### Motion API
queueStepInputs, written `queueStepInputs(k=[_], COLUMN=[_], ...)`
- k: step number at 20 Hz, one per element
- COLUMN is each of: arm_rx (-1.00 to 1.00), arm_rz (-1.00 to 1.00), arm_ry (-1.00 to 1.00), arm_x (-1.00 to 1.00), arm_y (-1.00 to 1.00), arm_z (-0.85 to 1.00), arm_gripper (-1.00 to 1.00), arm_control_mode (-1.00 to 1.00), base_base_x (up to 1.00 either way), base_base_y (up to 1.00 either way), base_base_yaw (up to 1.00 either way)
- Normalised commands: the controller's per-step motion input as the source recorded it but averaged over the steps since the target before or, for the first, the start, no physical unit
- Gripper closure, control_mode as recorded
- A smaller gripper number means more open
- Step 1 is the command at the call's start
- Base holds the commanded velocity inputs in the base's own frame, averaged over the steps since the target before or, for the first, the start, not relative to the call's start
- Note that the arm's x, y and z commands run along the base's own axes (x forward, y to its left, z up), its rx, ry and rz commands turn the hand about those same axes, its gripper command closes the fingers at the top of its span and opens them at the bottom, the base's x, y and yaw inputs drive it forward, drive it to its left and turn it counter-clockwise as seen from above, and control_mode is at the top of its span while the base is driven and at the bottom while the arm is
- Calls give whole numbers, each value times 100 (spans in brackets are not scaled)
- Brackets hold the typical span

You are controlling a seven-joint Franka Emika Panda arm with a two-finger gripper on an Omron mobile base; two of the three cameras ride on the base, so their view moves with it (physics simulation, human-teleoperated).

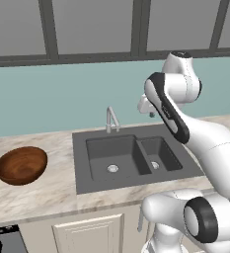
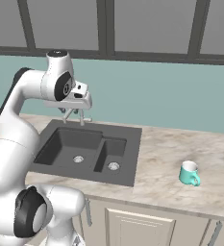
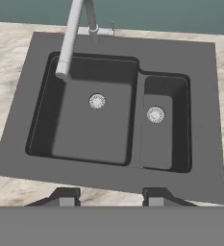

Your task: Place the mug in the left basin and the bowl in the right basin of the sink.

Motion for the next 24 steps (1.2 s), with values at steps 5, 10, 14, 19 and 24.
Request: queueStepInputs(k=[5,10,14,19,24], arm_rx=[0,0,0,0,0], arm_rz=[0,0,0,0,0], arm_ry=[0,0,0,0,0], arm_x=[0,0,0,0,0], arm_y=[-10,-28,-37,-41,-44], arm_z=[0,0,0,0,0], arm_gripper=[-100,-100,-100,-100,-100], arm_control_mode=[-100,-100,-100,-100,-100], base_base_x=[0,0,0,0,0], base_base_y=[0,0,0,0,0], base_base_yaw=[0,0,0,0,0])
